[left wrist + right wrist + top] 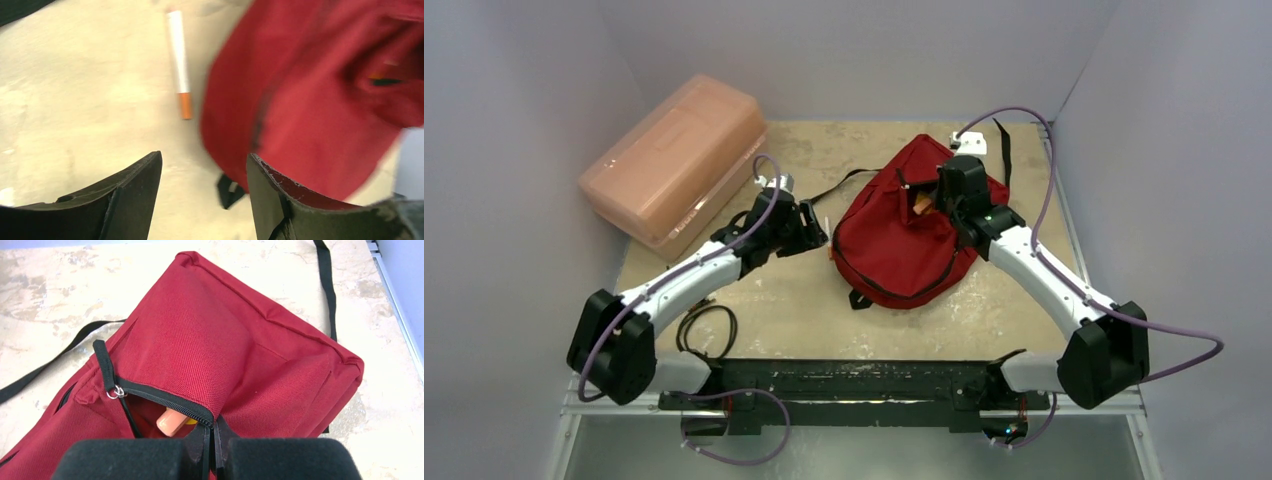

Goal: Pack the student bag
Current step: Pick up the stationery from the center of the board.

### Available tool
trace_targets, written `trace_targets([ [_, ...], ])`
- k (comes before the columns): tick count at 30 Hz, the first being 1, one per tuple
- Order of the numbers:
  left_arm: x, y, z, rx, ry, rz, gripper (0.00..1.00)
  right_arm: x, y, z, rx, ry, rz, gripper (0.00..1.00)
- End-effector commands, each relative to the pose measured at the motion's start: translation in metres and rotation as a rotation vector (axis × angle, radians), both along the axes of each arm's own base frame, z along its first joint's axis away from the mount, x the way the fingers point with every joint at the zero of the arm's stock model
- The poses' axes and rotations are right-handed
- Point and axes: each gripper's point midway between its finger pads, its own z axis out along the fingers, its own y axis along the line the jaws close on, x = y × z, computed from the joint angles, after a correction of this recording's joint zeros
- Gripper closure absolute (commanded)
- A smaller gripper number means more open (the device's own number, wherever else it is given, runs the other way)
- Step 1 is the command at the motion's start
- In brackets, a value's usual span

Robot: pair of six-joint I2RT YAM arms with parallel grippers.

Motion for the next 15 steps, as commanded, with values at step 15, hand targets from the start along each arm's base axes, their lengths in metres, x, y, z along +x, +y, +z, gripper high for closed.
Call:
trace_targets([
  [15, 0.096, 0.001, -0.099, 0.31, 0.336, 0.2, 0.47, 0.009, -0.002, 0.042, 0.087, -0.141, -0.016, 1.0],
])
